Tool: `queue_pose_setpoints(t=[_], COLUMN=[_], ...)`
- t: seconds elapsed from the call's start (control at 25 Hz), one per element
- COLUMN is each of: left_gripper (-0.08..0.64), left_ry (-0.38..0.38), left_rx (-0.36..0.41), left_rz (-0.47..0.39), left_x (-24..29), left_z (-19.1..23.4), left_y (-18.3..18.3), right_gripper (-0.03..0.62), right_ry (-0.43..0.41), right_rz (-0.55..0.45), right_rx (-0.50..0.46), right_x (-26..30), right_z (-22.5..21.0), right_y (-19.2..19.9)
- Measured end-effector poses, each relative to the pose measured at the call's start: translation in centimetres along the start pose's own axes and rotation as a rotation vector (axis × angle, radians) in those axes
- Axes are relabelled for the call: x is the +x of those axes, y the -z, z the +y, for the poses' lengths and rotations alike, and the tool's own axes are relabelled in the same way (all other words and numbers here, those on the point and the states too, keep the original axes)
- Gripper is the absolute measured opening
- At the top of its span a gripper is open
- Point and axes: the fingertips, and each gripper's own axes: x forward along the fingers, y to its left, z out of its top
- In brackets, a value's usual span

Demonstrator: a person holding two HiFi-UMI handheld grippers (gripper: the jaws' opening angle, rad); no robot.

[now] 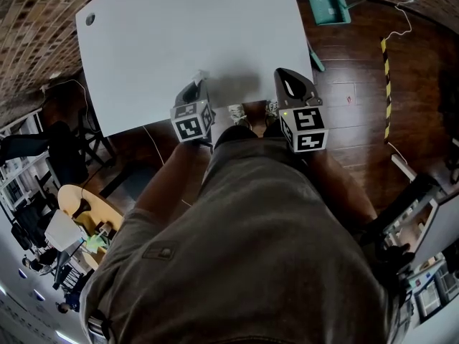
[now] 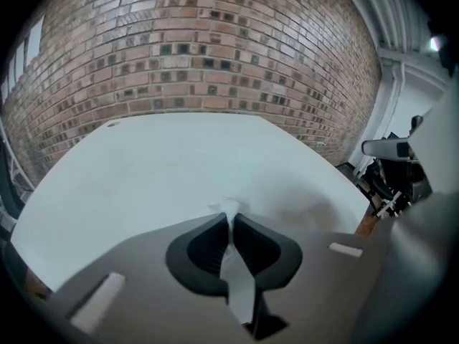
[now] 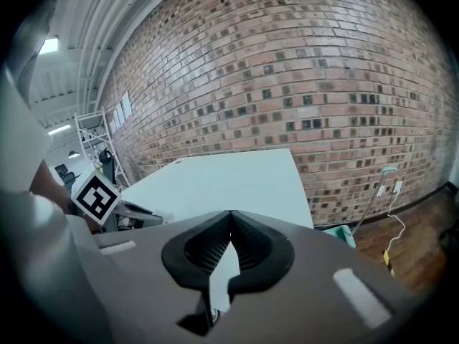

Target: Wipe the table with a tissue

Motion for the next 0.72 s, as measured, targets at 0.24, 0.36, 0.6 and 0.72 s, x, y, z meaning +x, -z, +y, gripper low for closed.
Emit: queue_pose_setpoints(t=[0.24, 0.36, 0.6, 0.72], left_gripper=[0.023, 0.023, 0.023, 0.023], left_ry=[0.06, 0.092, 0.115, 0.104], left_rx=[0.039, 0.061, 0.064, 0.058], left_rz=[0.013, 0.023, 0.026, 0.023], left_x=[0.3, 0.4, 0.4, 0.2], left_z=[-2.8, -4.4, -5.1, -4.5], left_y=[0.3, 0.4, 0.5, 0.5], right_gripper=[0.014, 0.014, 0.014, 0.014], right_ry=[0.007, 0.012, 0.006, -0.009], right_rz=[-0.008, -0.011, -0.008, -0.001], right_rx=[0.004, 0.003, -0.015, -0.027], right_x=[-0.4, -0.7, -0.7, -0.4], right_z=[-0.3, -0.9, -0.6, -0.1], right_y=[-0.2, -0.3, -0.5, -0.5])
